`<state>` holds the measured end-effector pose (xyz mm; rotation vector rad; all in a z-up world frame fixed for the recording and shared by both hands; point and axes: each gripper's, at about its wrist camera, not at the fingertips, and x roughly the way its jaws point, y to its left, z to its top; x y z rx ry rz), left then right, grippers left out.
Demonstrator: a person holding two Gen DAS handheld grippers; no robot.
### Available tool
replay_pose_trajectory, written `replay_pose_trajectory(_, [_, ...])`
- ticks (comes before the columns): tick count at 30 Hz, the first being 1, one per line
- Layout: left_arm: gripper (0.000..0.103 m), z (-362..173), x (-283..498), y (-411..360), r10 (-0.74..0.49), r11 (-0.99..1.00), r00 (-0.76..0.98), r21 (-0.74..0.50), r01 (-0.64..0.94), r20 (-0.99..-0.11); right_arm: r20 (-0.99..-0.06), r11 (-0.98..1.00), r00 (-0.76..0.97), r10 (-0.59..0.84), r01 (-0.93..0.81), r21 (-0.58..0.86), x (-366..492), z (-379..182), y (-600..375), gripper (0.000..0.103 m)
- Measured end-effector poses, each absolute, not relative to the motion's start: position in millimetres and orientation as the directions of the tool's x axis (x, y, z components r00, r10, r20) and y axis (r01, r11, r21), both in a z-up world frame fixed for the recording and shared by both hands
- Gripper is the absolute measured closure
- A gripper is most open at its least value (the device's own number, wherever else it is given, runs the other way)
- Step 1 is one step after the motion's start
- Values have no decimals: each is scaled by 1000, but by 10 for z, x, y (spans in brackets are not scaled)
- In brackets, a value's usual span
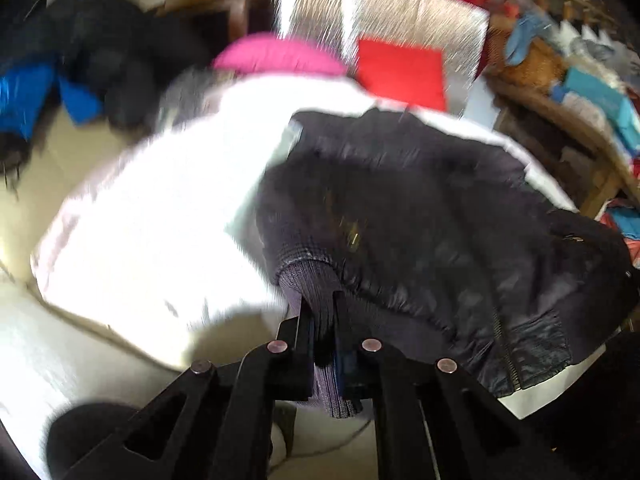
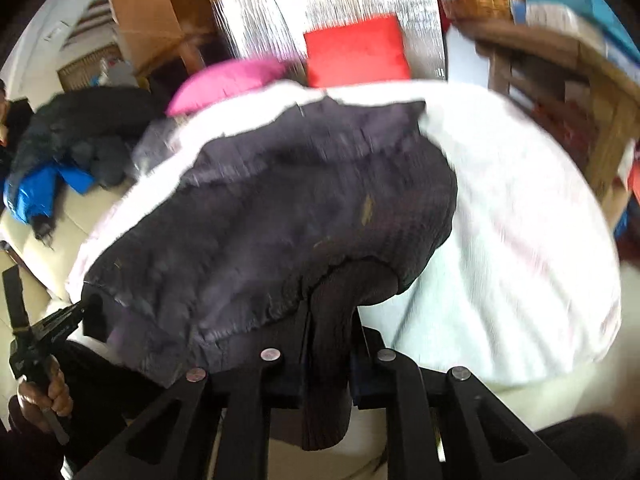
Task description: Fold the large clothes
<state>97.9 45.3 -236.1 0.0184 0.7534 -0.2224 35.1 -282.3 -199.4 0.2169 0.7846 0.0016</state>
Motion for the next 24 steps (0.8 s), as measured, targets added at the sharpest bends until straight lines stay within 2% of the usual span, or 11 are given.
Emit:
replay_pose_trajectory(5, [95, -1867, 1037, 451, -204, 973, 755, -45, 225, -624, -598, 980, 799, 66, 61, 189, 418, -1558, -2858, 87])
replay_pose_trajectory(10, [95, -1694, 1324, 398, -213, 972, 777, -51, 228, -592, -517, 977, 855, 37, 76, 197, 657, -1307, -2952, 87])
replay_pose_trajectory(14, [95, -1492, 1632, 441, -247, 968, 780, -114, 222, -576, -482, 976, 876, 15, 93, 199, 841, -1168, -3024, 87])
replay_pose_trajectory(24, [95, -1117, 2833, 287, -254, 967, 791, -171, 191, -556, -429, 967, 903, -30, 135, 217, 1838, -842, -3360, 87])
